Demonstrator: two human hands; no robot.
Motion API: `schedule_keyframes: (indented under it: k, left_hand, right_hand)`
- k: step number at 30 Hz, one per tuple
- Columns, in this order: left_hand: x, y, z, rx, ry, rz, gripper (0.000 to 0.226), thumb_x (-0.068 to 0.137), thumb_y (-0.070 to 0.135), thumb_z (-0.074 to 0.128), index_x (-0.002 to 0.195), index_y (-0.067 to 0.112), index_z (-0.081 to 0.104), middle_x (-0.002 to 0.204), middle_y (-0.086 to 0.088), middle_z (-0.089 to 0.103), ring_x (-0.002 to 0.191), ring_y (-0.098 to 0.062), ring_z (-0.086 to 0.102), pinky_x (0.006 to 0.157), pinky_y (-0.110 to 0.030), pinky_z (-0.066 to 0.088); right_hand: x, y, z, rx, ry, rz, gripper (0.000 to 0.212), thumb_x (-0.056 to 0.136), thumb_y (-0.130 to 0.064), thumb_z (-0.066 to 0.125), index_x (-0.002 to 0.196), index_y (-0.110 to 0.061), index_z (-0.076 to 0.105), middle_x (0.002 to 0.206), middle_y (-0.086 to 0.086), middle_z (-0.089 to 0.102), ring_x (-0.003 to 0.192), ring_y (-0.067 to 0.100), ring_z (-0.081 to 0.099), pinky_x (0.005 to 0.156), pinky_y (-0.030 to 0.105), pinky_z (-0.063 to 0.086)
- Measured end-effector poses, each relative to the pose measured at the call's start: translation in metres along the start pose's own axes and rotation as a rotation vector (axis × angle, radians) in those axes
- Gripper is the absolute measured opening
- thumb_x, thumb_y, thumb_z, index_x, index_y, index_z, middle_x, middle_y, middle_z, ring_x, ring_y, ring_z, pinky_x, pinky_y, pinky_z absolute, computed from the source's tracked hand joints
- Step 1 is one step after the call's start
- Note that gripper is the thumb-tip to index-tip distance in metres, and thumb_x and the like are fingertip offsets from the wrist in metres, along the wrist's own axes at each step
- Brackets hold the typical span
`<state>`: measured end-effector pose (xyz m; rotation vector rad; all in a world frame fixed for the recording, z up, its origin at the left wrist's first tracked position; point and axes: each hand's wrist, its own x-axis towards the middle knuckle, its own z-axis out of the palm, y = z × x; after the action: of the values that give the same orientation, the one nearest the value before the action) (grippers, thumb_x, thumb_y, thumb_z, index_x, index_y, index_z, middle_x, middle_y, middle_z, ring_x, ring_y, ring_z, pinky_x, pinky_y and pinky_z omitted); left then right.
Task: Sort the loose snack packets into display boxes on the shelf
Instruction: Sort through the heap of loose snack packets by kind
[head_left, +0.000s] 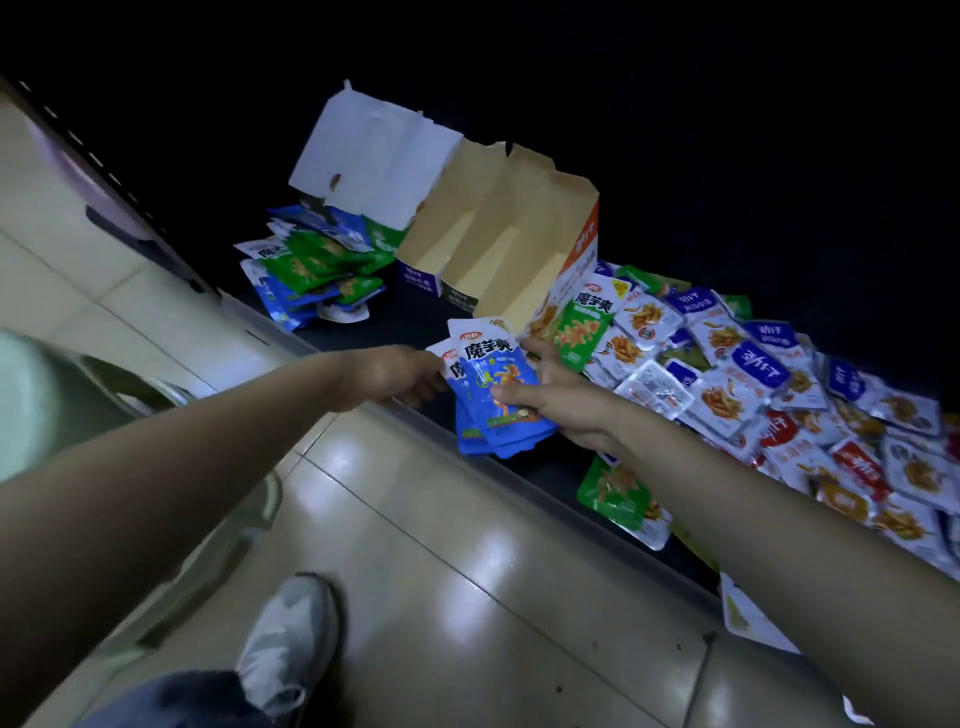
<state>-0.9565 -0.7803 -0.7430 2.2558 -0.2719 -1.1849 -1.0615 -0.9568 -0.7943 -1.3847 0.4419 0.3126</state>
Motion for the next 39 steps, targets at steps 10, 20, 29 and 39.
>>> schedule_keyframes:
  k: [10,20,29,39]
  left_hand:
    - [0.058,-0.113,-0.074,0.459,0.676,0.028,0.055,0.095,0.023,0.052,0.143,0.002,0.036,0.154,-0.019,0.027,0.142,-0.035,0.022,0.11,-0.042,0.022]
    - [0.078,-0.144,-0.086,0.261,0.767,0.139,0.066,0.087,0.014,0.058,0.144,-0.008,0.031,0.152,-0.028,0.024,0.139,-0.042,0.026,0.109,-0.047,0.026]
    - [0.07,-0.142,-0.09,0.249,0.973,0.179,0.05,0.079,0.013,0.06,0.125,-0.003,0.048,0.131,-0.026,0.041,0.117,-0.043,0.041,0.095,-0.044,0.031]
    - [0.054,-0.059,-0.039,0.387,0.775,0.705,0.018,0.081,0.012,0.051,0.095,0.01,0.064,0.088,-0.012,0.06,0.082,-0.035,0.057,0.065,-0.039,0.04]
  right_hand:
    - [0.11,-0.035,0.07,-0.36,0.052,-0.084,0.042,0.088,-0.004,0.066,0.124,-0.015,0.047,0.095,0.003,0.062,0.075,0.015,0.059,0.061,0.026,0.052]
    - [0.184,-0.047,0.131,-0.983,-0.153,0.027,0.063,0.09,-0.018,0.058,0.147,-0.012,0.031,0.137,0.011,0.032,0.127,0.026,0.04,0.101,0.032,0.042]
    - [0.17,-0.041,0.125,-1.025,-0.012,-0.1,0.063,0.087,-0.028,0.068,0.141,-0.017,0.038,0.136,0.012,0.038,0.13,0.027,0.034,0.106,0.036,0.034]
    - [0.078,-0.043,0.056,-0.751,0.171,-0.352,0.028,0.091,-0.001,0.056,0.117,-0.006,0.063,0.108,0.015,0.067,0.087,0.022,0.067,0.081,0.031,0.052]
